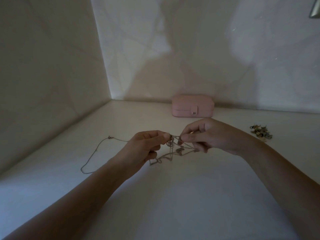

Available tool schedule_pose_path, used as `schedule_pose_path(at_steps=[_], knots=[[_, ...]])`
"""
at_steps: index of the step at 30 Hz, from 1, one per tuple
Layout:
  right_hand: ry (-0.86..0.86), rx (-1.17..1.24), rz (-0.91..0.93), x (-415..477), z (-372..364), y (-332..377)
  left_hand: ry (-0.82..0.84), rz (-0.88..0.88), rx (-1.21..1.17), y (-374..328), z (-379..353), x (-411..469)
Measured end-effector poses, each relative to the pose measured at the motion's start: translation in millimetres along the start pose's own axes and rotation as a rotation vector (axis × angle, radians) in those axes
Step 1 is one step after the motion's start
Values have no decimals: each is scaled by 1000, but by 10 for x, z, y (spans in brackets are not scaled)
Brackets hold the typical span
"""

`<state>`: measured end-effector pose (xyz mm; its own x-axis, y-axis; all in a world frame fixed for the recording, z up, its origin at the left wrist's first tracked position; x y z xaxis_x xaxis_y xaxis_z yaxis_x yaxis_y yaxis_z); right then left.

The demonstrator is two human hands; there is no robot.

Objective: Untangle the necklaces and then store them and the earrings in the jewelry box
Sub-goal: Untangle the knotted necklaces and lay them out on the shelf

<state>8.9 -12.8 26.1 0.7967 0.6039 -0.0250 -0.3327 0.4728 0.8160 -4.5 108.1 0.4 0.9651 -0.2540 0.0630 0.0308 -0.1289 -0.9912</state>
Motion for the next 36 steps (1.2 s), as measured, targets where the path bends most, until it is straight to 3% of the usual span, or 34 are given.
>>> schedule_pose_path(at_steps=[8,15,19,24,32,36], knots=[[-118,30,91,94,-58,33,41,16,50,19,-52,-7],[-294,144,36,101,7,-50,-92,-97,247,-70,90,20],[-231,140,-8,93,-28,-51,-61,-83,313,-31,28,30],[-128,275,24,102,-128,-1,18,-10,150,2,-58,6],[-209,501,52,182,-67,-54,40,-23,85,-45,-94,-14],[-173,603,55,203,-129,-58,-4,-27,122,-66,-57,-2]])
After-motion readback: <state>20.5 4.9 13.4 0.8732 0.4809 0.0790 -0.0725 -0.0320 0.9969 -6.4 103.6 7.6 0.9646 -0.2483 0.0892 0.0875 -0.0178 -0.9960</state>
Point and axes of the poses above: each hand's wrist, its own x-axis towards the middle knuckle, its own z-axis out of the back of the hand, y = z × x, the point moved 10 cm from there along x, towards the middle knuckle, and after that the axes turned 8 degrees about -x, right-handed, at the moved point
